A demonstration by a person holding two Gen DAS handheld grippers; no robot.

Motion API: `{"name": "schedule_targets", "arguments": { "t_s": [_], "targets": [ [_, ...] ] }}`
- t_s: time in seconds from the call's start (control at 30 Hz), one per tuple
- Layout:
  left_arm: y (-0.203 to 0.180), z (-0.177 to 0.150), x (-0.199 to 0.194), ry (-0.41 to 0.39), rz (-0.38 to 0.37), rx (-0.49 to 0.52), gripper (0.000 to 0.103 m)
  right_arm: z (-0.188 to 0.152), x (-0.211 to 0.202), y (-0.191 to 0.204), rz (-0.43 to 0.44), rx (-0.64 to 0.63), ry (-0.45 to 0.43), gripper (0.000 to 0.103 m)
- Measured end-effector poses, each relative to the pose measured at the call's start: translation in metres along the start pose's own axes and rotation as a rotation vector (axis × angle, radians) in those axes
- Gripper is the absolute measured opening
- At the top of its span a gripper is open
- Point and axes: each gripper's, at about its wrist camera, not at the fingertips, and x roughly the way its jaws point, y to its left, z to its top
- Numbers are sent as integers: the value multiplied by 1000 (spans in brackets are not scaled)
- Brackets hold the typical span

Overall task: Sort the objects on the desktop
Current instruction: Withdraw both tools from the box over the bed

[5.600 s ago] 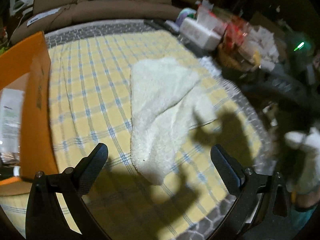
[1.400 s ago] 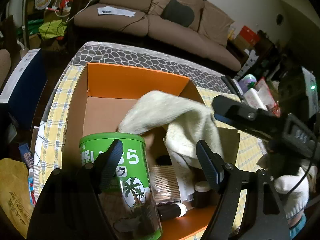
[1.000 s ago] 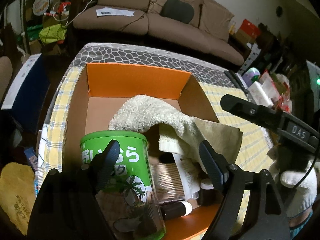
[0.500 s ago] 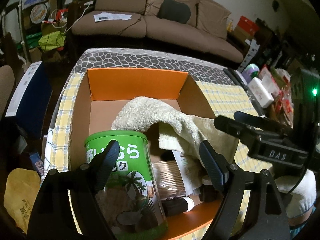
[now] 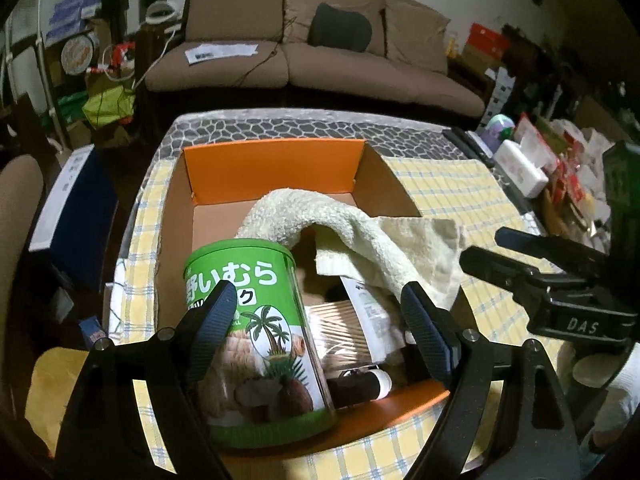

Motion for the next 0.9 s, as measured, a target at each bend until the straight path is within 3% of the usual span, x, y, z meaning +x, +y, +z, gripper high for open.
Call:
{"name": "schedule_targets", "arguments": {
  "t_s": [0.13,0.27,0.37,0.43,0.77,0.9],
  "targets": [
    [-3,-6,-10,-25,0,-1,93,-9,-13,3,-15,-15,-13,85],
    [-3,-14,-16,-32,-73,-31,98,-18,-22,5,-11,-15,-33,85],
    [-5,-23,-23,-43,-88,-50,103,-26,-26,8,-19,-45,-54,92],
    [-5,-30,-26,-45,-93,-66,103,-31,-30,10,-25,-57,-71,103],
    [-15,-76,-40,-40,-91,-112,103,-58,-39,-5,-69,-11,-91,103],
    [-25,-92,-43,-42,-58,-98,103,-75,-45,-16,-95,11,-90,103]
  ]
}}
